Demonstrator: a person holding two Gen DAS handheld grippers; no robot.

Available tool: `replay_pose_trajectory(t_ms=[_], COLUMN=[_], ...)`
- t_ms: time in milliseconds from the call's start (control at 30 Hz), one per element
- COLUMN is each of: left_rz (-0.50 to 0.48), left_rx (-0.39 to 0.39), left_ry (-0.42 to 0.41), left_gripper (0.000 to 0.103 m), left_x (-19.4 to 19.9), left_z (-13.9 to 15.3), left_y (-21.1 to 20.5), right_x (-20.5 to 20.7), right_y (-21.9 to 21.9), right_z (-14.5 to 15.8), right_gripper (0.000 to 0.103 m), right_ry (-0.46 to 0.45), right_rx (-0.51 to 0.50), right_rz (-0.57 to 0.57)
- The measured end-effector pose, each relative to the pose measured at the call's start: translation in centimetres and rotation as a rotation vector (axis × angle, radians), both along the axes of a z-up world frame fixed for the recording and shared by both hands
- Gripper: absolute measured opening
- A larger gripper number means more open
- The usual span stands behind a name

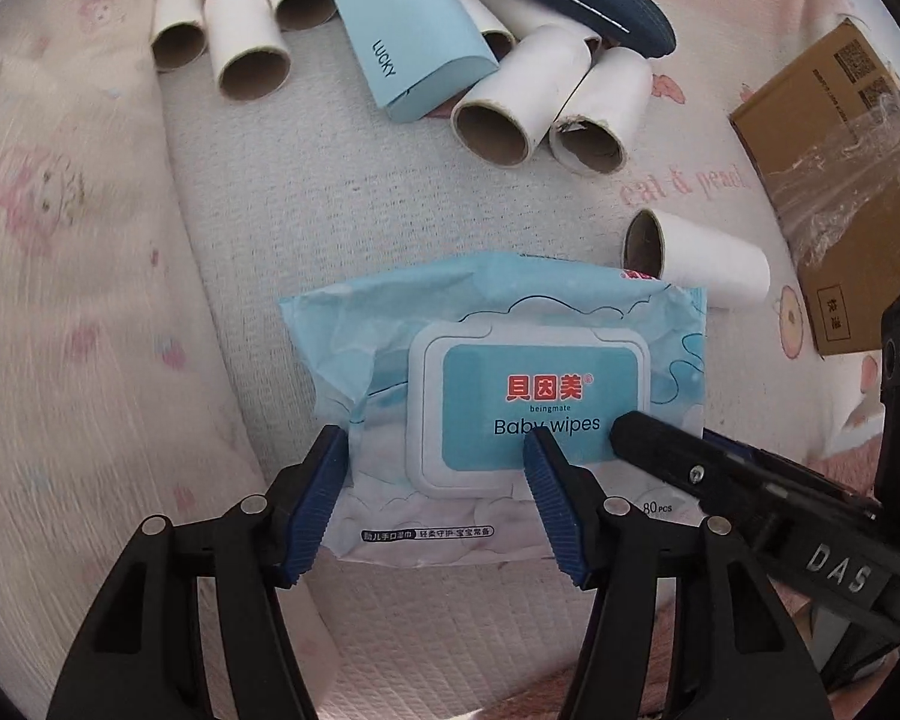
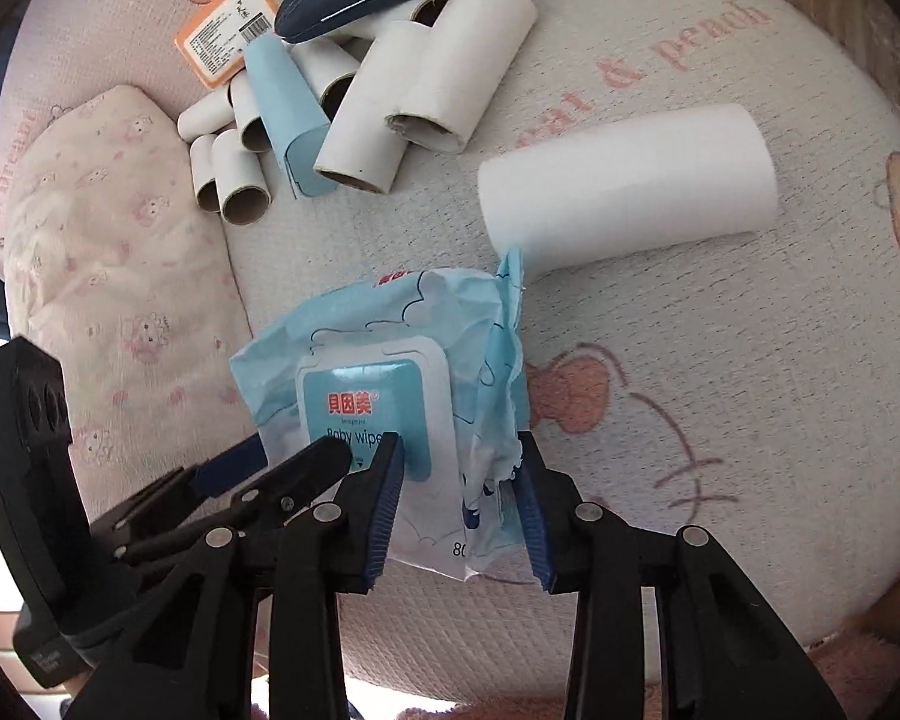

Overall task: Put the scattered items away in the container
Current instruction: 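Lift the baby-wipes pack off the pile with both grippers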

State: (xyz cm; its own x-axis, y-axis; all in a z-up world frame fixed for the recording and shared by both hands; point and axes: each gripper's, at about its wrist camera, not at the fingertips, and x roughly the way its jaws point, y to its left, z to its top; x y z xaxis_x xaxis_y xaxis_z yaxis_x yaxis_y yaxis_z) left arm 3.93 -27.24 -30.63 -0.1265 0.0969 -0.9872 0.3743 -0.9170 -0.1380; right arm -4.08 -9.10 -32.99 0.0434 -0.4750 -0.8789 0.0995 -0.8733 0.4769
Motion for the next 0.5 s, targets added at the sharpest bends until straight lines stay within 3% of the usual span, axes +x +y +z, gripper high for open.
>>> replay_pose_trajectory(t_ms=[133,267,367,500], left_rz=[-0.014,0.026,0.003,0.01], left_rx=[-0.024,-0.026,0.009,0.056], left_ry=[-0.011,0.035,0.06,0.086], left_gripper=[0.064,0.064,0.064,0.064], left_x=[1.6,2.2,1.9,0.6], left_z=[0.3,0.5,0.8,0.8], left_y=[0.6,0.6,0.5,0.5], right_x=[-0.9,-1.5,-2.4,-4.4], right_y=[1.7,4.4,5.2,5.5], right_z=[0.1,0.2,-0.7,-1.2], right_gripper=[0.035,0.035,0.035,0.035], right_ry=[-0.016,-0.028,-0.049,-0.005], right_rx=[-0.066,-0.136,-0.166,-0.162], right_rz=[-0.06,-0.195,-0.258,-0.289])
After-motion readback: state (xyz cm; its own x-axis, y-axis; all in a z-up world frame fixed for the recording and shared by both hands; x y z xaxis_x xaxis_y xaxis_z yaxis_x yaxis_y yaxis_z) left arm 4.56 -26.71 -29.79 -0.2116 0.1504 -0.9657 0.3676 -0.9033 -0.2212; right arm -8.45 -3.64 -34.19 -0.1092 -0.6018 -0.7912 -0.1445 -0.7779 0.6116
